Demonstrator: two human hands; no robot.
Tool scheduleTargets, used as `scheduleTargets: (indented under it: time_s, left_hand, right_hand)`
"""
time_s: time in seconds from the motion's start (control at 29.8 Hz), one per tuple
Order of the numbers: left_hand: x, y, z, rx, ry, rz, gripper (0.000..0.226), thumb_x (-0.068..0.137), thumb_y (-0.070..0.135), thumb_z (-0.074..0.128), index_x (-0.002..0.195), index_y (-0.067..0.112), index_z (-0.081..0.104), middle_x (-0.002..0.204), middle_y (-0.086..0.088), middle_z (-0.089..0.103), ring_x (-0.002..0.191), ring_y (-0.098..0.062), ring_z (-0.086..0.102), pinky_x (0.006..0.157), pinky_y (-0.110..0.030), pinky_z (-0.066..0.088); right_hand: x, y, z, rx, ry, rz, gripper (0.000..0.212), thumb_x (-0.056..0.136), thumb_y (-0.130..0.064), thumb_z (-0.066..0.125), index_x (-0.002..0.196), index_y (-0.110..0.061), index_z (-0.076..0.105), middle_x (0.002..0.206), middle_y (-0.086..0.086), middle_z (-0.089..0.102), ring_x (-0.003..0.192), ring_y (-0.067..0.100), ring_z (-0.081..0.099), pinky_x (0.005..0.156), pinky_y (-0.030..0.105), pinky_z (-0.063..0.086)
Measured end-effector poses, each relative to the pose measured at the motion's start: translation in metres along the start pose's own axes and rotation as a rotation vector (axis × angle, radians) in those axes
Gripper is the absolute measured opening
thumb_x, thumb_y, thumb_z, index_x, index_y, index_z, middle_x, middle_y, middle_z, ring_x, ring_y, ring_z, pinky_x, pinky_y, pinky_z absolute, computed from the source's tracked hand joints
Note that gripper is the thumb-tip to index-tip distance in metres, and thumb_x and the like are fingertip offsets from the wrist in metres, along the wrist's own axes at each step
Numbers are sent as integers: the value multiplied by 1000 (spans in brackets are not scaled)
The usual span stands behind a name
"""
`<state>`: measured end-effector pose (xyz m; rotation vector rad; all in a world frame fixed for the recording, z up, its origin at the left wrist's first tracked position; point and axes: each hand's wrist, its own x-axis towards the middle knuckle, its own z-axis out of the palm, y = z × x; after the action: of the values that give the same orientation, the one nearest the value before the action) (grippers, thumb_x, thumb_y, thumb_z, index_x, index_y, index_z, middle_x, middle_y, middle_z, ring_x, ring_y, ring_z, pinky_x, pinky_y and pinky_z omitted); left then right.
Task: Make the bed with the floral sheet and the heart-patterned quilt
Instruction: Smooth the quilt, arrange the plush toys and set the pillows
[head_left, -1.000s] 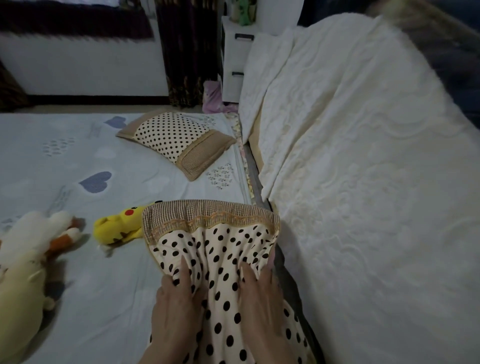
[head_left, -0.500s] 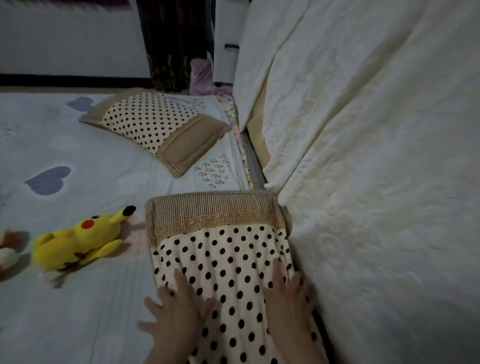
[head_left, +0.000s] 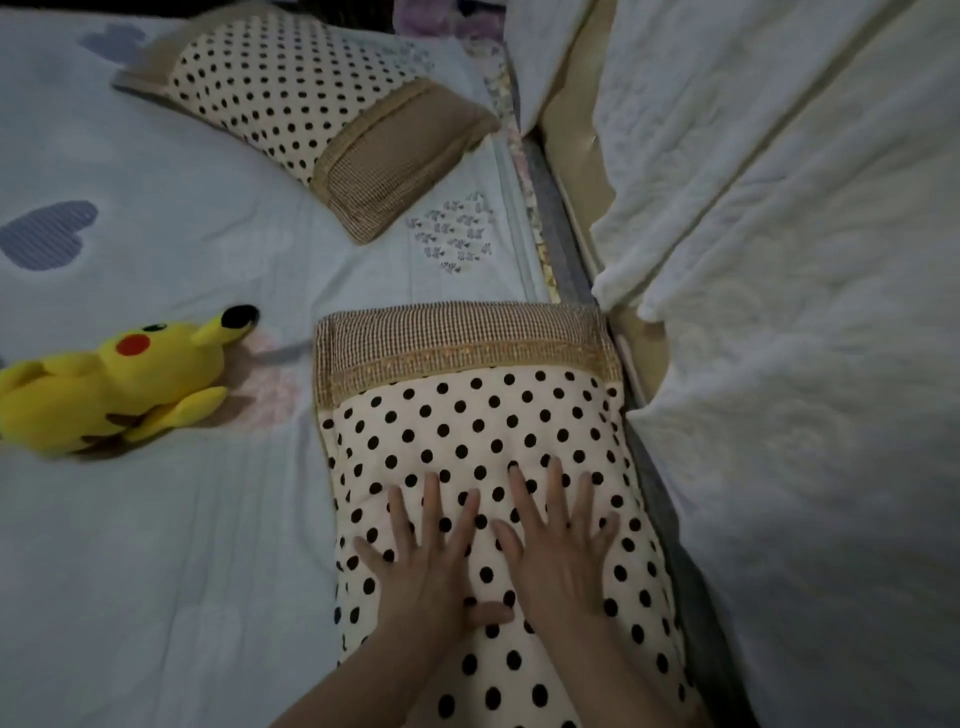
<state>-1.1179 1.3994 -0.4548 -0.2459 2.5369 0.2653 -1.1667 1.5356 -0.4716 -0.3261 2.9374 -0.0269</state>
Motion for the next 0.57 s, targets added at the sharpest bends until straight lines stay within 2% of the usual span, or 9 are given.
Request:
scheduleTargets:
  time_s: [0.07, 0.2, 0.3, 0.34, 0.37, 0.4, 0.47, 0.5, 0.57]
  left_hand:
    - [13, -1, 12, 15, -29, -8, 127, 33, 94, 0, 140, 40, -40, 141, -9, -56, 131, -46, -45, 101, -82, -1]
    - [34, -6, 34, 5, 44, 2, 122, 44, 99, 7, 142, 41, -36, 146, -9, -51, 134, -47, -41, 99, -84, -1]
    - [21, -14, 30, -49, 121, 34, 118, 57, 104, 10, 156, 40, 3, 164, -10, -11, 146, -49, -6, 91, -86, 21]
    - [12, -19, 30, -89, 134, 22, 114, 60, 103, 12, 156, 41, 10, 165, -10, -1, 146, -49, 3, 88, -84, 27]
    - [5, -25, 31, -153, 148, -14, 110, 61, 103, 14, 155, 44, 7, 165, -8, -2, 146, -50, 4, 87, -82, 31]
    - [-1, -30, 30, -240, 158, -72, 107, 61, 103, 16, 152, 50, -2, 164, -6, -12, 146, -49, 0, 91, -79, 32]
    - [-18, -32, 32, -450, 131, -164, 105, 57, 104, 21, 142, 59, -23, 155, 1, -38, 147, -45, -8, 106, -72, 28]
    - [-26, -28, 30, -541, 119, -149, 106, 57, 103, 23, 140, 60, -26, 149, 3, -44, 148, -44, -8, 113, -66, 24]
    - [-36, -8, 19, -542, 114, -89, 109, 54, 102, 22, 142, 56, -23, 145, 2, -44, 148, -43, -7, 118, -57, 17]
  right_hand:
    - [9, 2, 19, -27, -6, -6, 67, 95, -66, 21, 156, -39, 14, 164, 9, 12, 147, 44, 17, 104, 75, 22]
    - [20, 0, 27, -54, -29, -7, 67, 95, -66, 19, 156, -40, 13, 165, 8, 10, 147, 43, 15, 105, 74, 21]
    - [5, 4, 5, -21, -13, 0, 66, 95, -69, 20, 155, -41, 18, 164, 6, 15, 147, 41, 16, 107, 69, 24]
    - [-7, 10, 2, -2, -7, 39, 68, 94, -71, 21, 154, -41, 19, 163, 6, 15, 147, 42, 14, 108, 68, 24]
    - [-16, 14, -7, 18, -1, 109, 70, 92, -75, 21, 154, -43, 17, 164, 6, 11, 147, 42, 12, 108, 66, 24]
    - [-21, 20, -11, 54, -18, 195, 73, 90, -79, 21, 154, -44, 14, 164, 7, 5, 148, 41, 9, 109, 64, 23]
    - [-35, 30, -19, 163, -126, 353, 83, 81, -85, 22, 152, -48, 1, 163, 6, -10, 149, 38, 5, 114, 58, 22]
    - [-40, 32, -23, 235, -181, 386, 85, 79, -85, 24, 152, -50, -3, 162, 6, -13, 148, 37, 7, 114, 55, 24]
    - [-42, 31, -36, 322, -160, 371, 79, 86, -73, 40, 152, -49, 5, 161, 7, -2, 142, 36, 22, 109, 50, 34]
